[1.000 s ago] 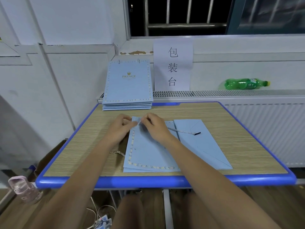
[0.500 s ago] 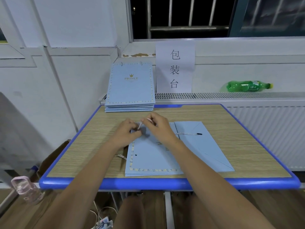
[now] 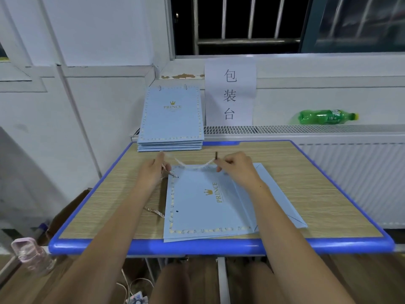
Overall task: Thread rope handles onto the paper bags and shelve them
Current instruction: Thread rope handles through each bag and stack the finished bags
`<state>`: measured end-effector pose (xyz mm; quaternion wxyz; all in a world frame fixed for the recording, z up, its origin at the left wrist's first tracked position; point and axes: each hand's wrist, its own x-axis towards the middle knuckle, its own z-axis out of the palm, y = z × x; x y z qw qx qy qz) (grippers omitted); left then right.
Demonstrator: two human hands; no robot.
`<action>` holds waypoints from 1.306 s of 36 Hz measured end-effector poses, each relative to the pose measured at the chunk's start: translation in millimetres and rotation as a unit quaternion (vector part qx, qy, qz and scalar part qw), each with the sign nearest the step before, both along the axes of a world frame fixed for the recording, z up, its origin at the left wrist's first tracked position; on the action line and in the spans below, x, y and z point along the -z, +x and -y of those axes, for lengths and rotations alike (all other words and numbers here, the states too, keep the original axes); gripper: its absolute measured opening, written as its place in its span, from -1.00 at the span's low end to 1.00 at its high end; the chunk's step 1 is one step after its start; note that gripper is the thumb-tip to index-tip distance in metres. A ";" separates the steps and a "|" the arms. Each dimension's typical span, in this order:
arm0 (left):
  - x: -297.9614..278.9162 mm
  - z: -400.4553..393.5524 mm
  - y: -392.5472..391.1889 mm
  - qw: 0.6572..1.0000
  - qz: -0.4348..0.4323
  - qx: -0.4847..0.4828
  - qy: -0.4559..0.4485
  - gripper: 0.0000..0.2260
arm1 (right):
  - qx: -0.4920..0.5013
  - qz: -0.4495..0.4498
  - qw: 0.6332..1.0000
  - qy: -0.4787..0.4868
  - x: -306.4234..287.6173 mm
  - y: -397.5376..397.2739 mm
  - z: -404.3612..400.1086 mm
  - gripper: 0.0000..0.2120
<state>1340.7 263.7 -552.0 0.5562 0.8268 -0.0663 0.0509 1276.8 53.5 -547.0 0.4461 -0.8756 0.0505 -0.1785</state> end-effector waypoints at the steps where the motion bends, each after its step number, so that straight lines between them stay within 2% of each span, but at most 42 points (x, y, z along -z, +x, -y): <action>1: 1.7 -0.1 -0.9 1.000 0.022 0.001 0.022 -0.55 | -0.024 -0.012 0.999 0.034 -2.0 -0.8 -4.1 -0.66; 3: 6.8 -1.3 -1.1 0.995 0.069 0.008 0.068 -0.61 | -0.060 -0.039 0.996 0.058 -2.7 -2.0 -9.4 -0.67; 6: 12.5 -10.1 4.4 0.982 0.100 0.005 0.160 -0.65 | -0.081 -0.068 0.994 0.019 0.3 -1.9 -10.3 -0.78; 8: 10.2 -17.6 6.0 0.968 0.106 -0.014 0.228 -0.63 | -0.063 -0.066 0.996 -0.001 0.0 -2.4 -9.1 -0.82; 11: 0.8 -28.6 -2.7 0.963 0.114 -0.026 0.245 -0.66 | -0.024 -0.047 0.999 -0.005 -2.2 -1.7 -6.5 -0.79; 13: -6.7 -34.0 -15.7 0.962 0.093 0.004 0.258 -0.61 | -0.030 -0.063 0.997 -0.010 -4.0 -2.1 -4.3 -0.80; 16: -13.8 -39.4 -34.6 0.950 0.007 0.095 0.297 -0.54 | -0.044 -0.112 0.991 -0.063 -4.1 -1.2 -0.9 -0.76; 20: -12.2 -39.1 -49.1 0.931 -0.067 0.218 0.284 -0.57 | -0.078 -0.170 0.976 -0.109 -9.3 -3.4 -7.3 -0.66; 23: -9.0 -35.1 -49.7 0.944 -0.092 0.236 0.211 -0.68 | -0.118 -0.207 0.964 -0.118 -15.5 -6.8 -14.3 -0.76; 26: -9.1 -28.7 -47.4 0.964 -0.079 0.197 0.160 -0.69 | -0.141 -0.202 0.966 -0.074 -18.3 -6.2 -18.6 -0.75; 28: -9.1 -24.1 -45.7 0.974 -0.055 0.160 0.154 -0.73 | -0.171 -0.178 0.969 0.005 -19.2 -5.9 -24.8 -0.77; 31: -7.5 -18.6 -41.1 0.982 -0.059 0.139 0.117 -0.75 | -0.235 -0.151 0.952 0.125 -20.2 -9.4 -40.1 -0.85; 34: -5.2 -17.8 -39.2 0.984 -0.078 0.138 0.076 -0.77 | -0.266 -0.153 0.934 0.184 -17.2 -12.7 -52.7 -0.87; 37: -5.5 -18.4 -40.3 0.983 -0.088 0.151 0.055 -0.73 | -0.268 -0.161 0.928 0.202 -14.1 -14.1 -57.0 -0.90; 45: -2.1 -18.7 -38.8 0.983 -0.081 0.154 0.053 -0.77 | -0.229 -0.126 0.949 0.174 -7.0 -15.6 -61.7 -0.91; 47: -1.2 -18.3 -38.6 0.984 -0.076 0.149 0.053 -0.83 | -0.225 -0.121 0.952 0.169 -7.3 -17.5 -61.4 -0.93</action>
